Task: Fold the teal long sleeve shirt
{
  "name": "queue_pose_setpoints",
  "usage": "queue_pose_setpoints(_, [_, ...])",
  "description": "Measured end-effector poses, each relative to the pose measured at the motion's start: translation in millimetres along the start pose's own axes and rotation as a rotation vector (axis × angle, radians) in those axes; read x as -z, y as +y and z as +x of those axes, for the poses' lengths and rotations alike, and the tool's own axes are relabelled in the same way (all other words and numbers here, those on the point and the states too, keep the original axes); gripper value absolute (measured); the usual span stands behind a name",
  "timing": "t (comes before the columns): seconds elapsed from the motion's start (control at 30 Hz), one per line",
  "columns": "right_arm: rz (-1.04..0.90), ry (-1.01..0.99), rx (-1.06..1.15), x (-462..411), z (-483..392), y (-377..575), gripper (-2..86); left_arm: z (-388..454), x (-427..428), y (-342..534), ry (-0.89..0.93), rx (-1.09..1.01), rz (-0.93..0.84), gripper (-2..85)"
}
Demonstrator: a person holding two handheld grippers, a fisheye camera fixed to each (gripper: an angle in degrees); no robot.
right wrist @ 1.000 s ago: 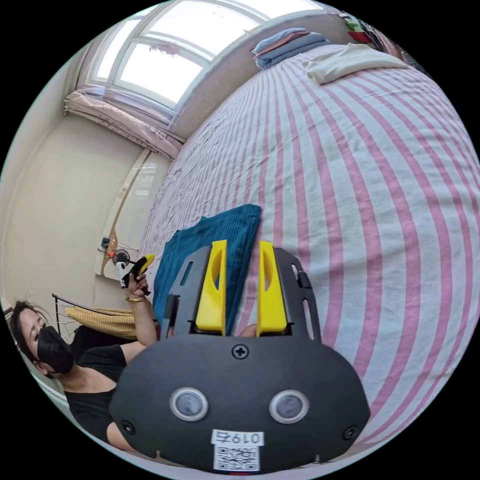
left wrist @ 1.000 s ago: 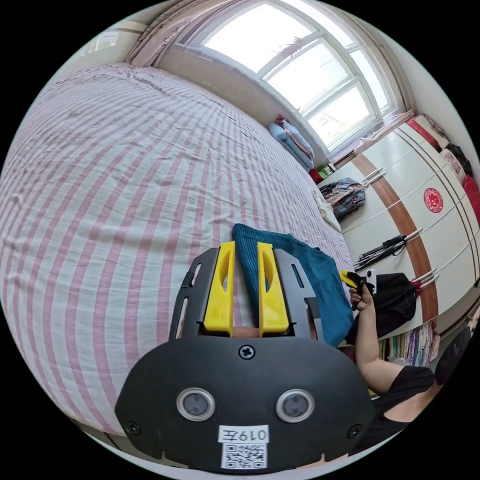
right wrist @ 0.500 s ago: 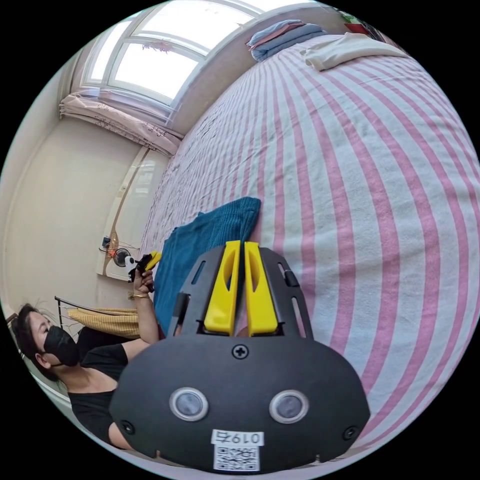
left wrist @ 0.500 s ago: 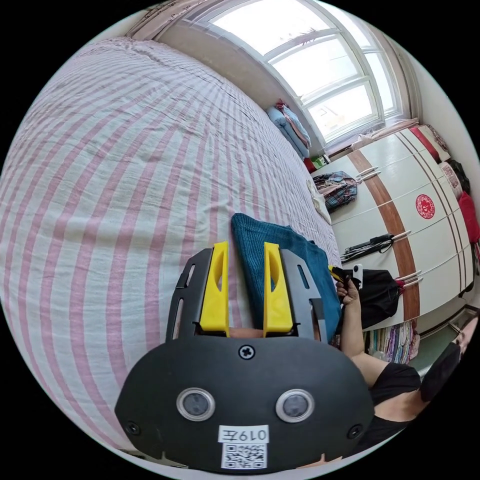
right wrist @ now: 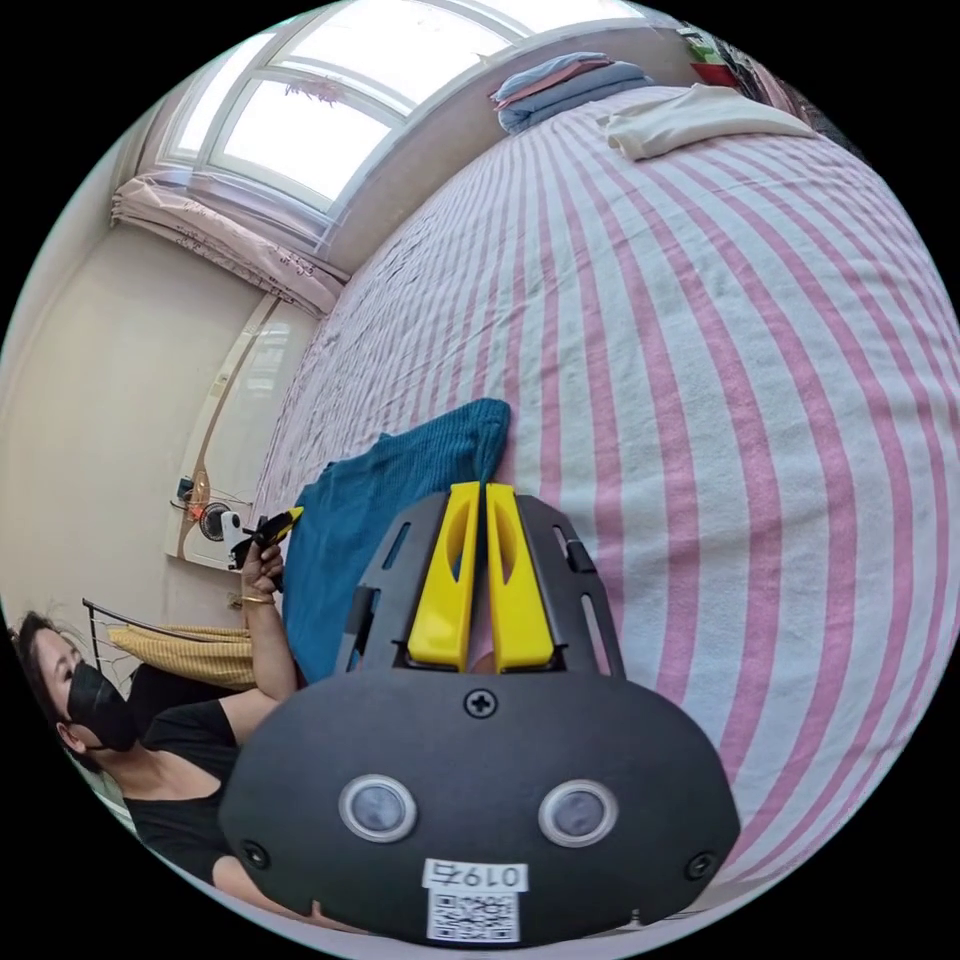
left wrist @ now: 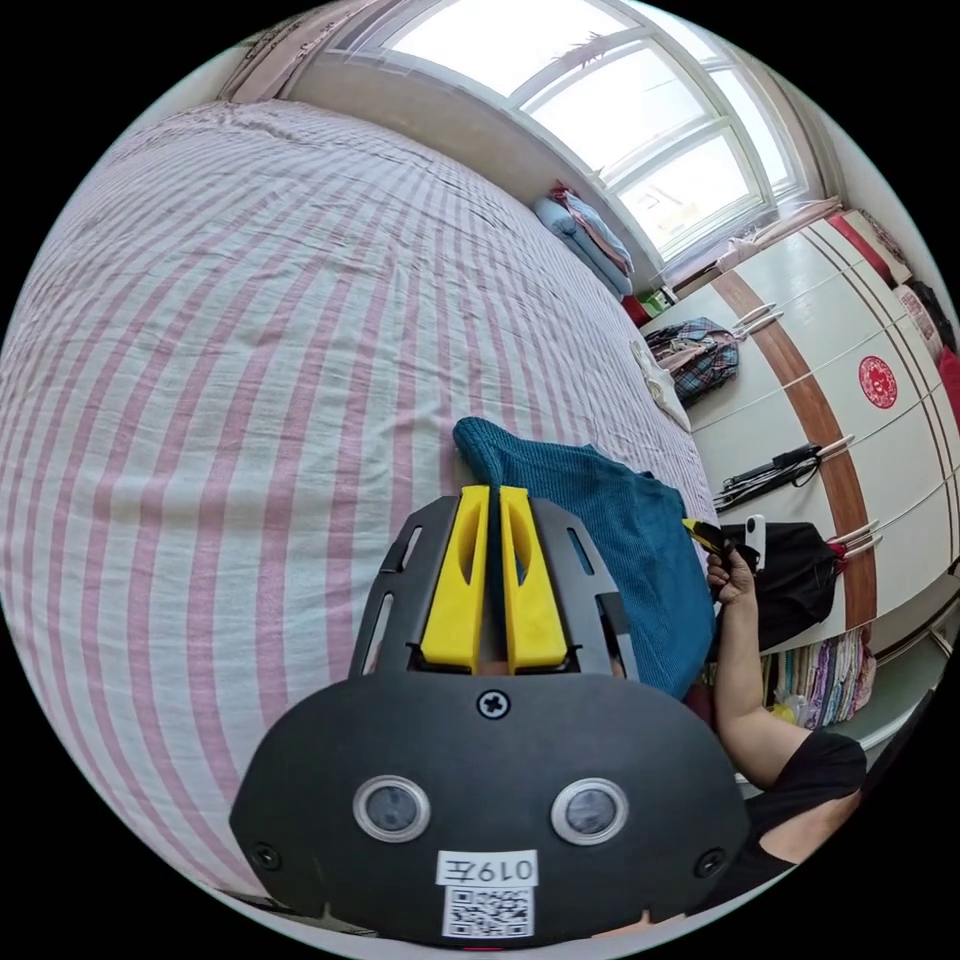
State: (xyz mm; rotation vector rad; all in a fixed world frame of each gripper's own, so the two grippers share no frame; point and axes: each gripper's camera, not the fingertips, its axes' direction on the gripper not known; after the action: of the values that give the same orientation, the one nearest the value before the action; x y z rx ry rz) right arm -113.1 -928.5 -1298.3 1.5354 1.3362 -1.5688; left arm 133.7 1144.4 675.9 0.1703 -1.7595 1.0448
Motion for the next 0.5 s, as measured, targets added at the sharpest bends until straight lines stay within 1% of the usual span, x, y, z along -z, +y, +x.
queue_pose_setpoints(0.1, [0.021,0.046,0.015,1,-4,3,-0.8,1,-1,3,-0.058,-0.007,0.005,1.8])
queue_pose_setpoints(0.27, [0.034,0.029,-0.013,-10,2,8,-0.5,11,-9,6,-0.141,-0.031,0.005,1.9])
queue_pose_setpoints(0.37, [0.028,0.029,0.000,-13,-1,10,0.4,20,-17,7,-0.197,-0.070,-0.035,2.0])
queue_pose_setpoints(0.5, [0.015,-0.006,0.005,-15,-2,13,4.0,14,-14,12,-0.147,-0.056,-0.024,2.3])
